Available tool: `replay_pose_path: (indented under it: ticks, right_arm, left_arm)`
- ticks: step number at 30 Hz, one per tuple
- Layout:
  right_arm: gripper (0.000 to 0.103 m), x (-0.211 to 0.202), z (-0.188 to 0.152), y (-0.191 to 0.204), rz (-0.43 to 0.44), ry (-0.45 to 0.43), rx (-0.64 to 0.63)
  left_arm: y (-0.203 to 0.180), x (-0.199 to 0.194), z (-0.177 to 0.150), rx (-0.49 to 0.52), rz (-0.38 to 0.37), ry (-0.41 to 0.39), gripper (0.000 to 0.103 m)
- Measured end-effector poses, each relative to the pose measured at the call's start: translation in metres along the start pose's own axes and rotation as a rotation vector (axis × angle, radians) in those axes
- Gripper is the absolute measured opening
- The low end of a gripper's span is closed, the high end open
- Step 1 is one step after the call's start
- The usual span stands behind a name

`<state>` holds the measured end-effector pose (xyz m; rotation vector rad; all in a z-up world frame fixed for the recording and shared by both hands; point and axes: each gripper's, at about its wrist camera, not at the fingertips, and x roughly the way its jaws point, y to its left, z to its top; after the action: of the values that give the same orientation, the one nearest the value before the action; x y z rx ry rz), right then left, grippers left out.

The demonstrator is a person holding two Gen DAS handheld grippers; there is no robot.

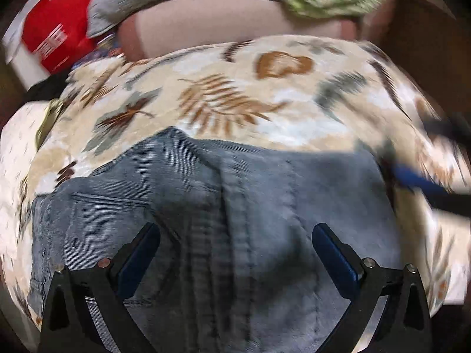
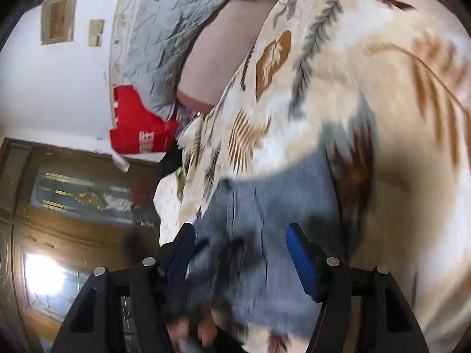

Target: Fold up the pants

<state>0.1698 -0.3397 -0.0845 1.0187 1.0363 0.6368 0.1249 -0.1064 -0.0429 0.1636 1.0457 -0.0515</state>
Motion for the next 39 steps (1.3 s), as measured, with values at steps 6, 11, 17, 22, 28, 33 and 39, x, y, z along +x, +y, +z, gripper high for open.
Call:
replay_pose_path:
  ticks: [6,11,17,22,28,33,39]
  right_arm:
    - [0.068,0.032,0.029,-0.040,-0.057,0.015,0.099]
    - [0.068,-0.004,-0.021,0.001,-0.040,0.026,-0.035]
    - [0.073,0.004,-0.092,-0.035,-0.116,0.071,0.008]
    - [0.073,-0.022,-0.092,-0.011,-0.053,0.018,-0.017]
    - [0.072,-0.013,-0.106,-0.033,-0.075,0.062,0.064]
    - [0.073,-0.019,-0.088,0.017,-0.068,0.040,-0.065]
    - [0.074,0.028,-0.037,0.021,-0.115,0.044,-0.055]
  left_arm:
    - [0.005,0.029,-0.008,-0.038,-0.001,0.103,0.103]
    - [0.012,0.003,-0.014,-0.038,-0.016,0.035,0.103]
    - [0.016,0.021,-0.027,-0.043,-0.012,0.105,0.103]
    - [0.014,-0.023,-0.035,-0.029,-0.022,-0.005,0.103]
    - [0.019,-0.004,-0.053,-0.037,-0.048,0.093,0.103]
    - [0.052,-0.054,-0.061,-0.105,-0.087,-0.045,0.103]
    - [0.142,-0.079,-0.108,-0.331,-0.053,-0.112,0.103]
